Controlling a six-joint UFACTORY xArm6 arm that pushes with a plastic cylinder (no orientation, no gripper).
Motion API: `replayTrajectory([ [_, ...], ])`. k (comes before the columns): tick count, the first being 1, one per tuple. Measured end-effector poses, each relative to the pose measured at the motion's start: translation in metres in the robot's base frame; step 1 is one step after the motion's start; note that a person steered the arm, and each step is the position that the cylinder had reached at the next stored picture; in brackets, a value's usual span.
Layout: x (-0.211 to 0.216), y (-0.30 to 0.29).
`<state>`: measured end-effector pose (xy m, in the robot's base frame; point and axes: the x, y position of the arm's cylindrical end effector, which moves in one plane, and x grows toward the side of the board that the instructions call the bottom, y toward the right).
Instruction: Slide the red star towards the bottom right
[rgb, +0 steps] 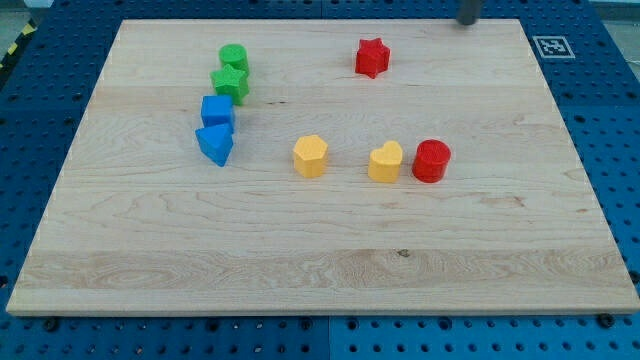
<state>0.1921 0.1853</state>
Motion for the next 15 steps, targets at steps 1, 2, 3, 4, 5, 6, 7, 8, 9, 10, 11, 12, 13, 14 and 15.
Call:
replayTrajectory([
  [1, 0.000, -0.073],
  [2, 0.010, -0.097],
  [3, 0.036, -0.132],
  [4, 0.043, -0.175],
  [5, 0.055, -0.186],
  [6, 0.068, -0.164],
  [7, 0.082, -0.113],
  [8, 0.086, -0.061],
  [9, 0.101, -0.051],
  [10, 0.127, -0.059],
  [11, 0.134, -0.079],
  [12, 0.150, -0.081],
  [13, 0.163, -0.067],
  [14, 0.170, -0.043],
  [15, 0.176, -0.022],
])
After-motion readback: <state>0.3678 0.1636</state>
